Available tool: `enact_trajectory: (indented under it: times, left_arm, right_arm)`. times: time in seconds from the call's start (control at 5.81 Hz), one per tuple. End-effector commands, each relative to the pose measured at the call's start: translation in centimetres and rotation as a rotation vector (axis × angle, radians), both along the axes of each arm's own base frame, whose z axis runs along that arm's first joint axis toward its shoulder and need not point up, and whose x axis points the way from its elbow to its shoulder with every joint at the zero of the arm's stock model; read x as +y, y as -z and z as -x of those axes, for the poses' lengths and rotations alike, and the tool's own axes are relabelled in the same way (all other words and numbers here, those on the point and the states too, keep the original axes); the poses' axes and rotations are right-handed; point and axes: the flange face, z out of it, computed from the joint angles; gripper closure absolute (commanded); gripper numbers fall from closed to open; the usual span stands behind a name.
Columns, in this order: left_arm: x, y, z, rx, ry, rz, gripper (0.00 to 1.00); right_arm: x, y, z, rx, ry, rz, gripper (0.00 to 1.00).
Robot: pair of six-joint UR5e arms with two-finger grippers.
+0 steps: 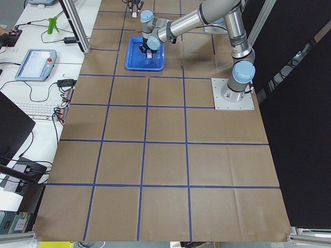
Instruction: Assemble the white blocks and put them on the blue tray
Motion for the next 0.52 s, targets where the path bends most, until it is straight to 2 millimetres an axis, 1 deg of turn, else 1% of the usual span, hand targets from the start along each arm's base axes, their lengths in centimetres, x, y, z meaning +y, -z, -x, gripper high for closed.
enact_trajectory:
  times: [0.0,0.17,0.34]
  left_arm:
    - [-0.4,-2.4,0.0,0.000,0.000,0.030,0.01]
    - [0.0,-5.4,-0.4,-0.002,-0.007,0.018,0.01]
    - [1.1,-10.2,-1.2,-0.008,-0.015,0.001,0.01]
  right_arm:
    - [4.4,-2.2,-2.1,-0.010,0.002,-0.007,0.78]
    - [7.1,-1.8,-3.8,-0.023,0.001,-0.030,0.78]
    - [8.2,-1.3,-6.2,-0.030,-0.018,-0.059,0.78]
